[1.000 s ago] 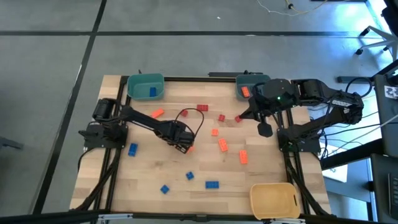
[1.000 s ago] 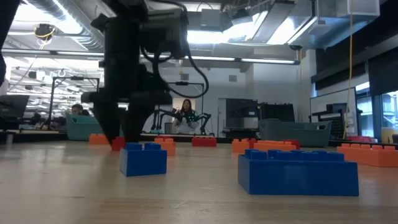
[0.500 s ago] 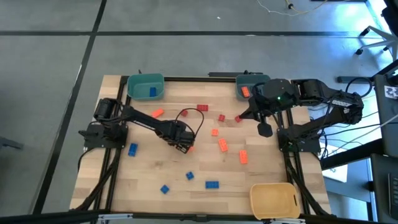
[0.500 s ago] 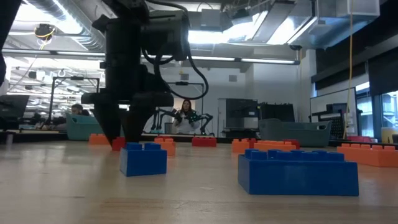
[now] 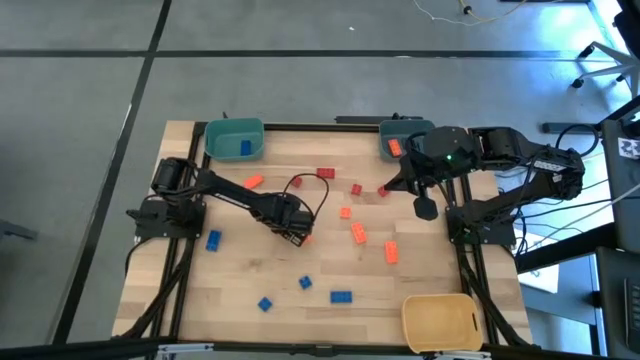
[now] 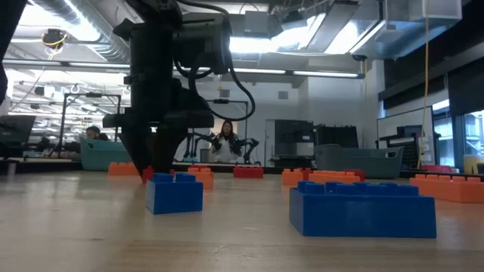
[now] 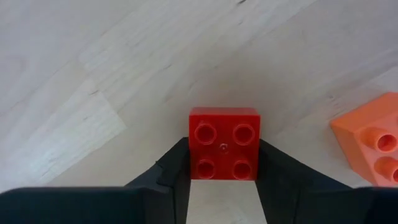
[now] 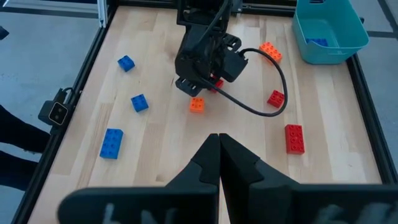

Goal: Sort & place blocks by color
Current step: Put the red game piece into the yellow bin

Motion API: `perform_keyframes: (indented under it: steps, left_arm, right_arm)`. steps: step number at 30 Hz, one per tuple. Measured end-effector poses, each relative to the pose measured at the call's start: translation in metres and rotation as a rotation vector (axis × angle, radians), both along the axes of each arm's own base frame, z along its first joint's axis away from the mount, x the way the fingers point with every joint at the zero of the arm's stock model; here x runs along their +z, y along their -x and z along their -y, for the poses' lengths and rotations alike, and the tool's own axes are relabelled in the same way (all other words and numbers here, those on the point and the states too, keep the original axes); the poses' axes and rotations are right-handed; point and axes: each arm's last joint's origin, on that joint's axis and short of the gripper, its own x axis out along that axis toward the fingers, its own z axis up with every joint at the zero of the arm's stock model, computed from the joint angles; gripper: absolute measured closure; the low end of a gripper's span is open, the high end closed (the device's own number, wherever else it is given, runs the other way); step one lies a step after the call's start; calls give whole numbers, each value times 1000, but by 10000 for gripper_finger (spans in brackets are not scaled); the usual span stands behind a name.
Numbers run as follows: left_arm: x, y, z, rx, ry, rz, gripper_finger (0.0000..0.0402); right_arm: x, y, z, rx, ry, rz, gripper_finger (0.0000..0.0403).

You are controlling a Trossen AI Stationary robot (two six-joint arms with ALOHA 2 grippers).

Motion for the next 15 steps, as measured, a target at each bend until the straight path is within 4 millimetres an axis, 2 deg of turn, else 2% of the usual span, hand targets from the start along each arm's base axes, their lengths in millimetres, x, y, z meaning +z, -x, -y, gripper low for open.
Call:
perform_keyframes:
  steps: [7,15]
  left_arm:
    - [10,3,-2,-41,-22,22,271]
    - [37,8,-4,-175,54,77,271]
  right_arm:
    - [-1,2,0,16,18,-15,398]
    - [-4,7,0,20,22,-59,398]
